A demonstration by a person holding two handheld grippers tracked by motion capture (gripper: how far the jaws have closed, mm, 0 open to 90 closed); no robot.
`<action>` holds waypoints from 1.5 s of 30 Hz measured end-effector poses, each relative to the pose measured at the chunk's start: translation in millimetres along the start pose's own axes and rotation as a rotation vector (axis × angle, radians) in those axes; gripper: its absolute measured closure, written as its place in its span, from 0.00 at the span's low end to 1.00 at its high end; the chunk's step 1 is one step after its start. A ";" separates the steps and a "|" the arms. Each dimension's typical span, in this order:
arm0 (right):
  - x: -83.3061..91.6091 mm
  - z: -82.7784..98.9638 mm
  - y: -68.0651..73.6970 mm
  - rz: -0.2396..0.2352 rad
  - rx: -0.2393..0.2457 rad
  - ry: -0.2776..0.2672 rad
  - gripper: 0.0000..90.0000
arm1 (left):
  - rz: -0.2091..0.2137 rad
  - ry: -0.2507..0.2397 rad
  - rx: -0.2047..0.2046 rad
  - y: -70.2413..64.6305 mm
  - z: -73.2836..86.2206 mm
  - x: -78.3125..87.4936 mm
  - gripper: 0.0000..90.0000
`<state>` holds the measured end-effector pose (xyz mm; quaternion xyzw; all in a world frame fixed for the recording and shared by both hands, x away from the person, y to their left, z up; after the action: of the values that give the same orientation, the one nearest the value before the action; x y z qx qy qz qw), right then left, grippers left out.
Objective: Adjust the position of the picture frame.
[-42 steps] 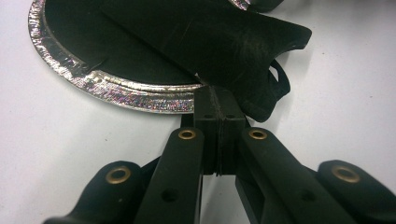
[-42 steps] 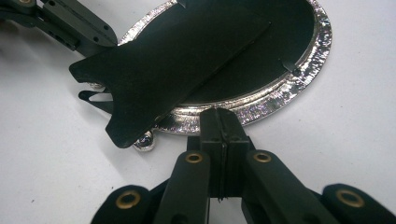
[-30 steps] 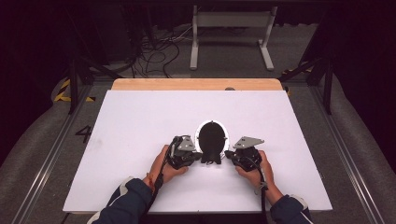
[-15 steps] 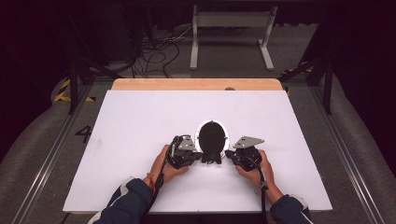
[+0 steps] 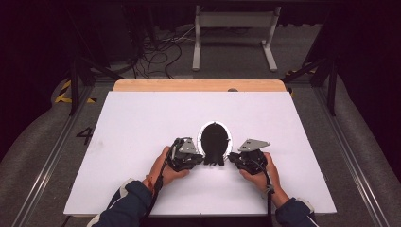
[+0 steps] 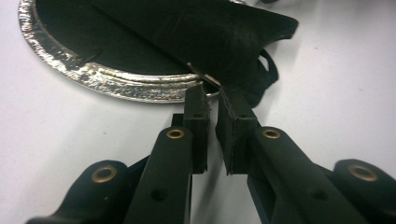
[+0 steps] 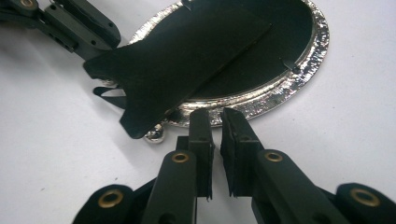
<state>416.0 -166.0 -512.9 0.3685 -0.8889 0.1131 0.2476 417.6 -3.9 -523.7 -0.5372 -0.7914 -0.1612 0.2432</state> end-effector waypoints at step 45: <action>4.6 6.7 28.5 -0.150 0.005 0.101 0.81 | -0.033 -0.097 -0.102 -4.0 -3.3 63.1 0.64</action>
<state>390.5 -151.3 -516.7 0.4283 -0.8450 0.1148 0.2990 395.4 41.6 -485.7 -0.5430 -0.8017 -0.1790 0.1741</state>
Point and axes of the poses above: each handheld gripper's, and its own axes: x roughly backward along the jaws, z roughly out of its underside, y roughly to its left, the point moved 9 cm from there along -x, roughly forward along the jaws, and after that the axes turned 10 degrees about -y, right-handed, at the moved point
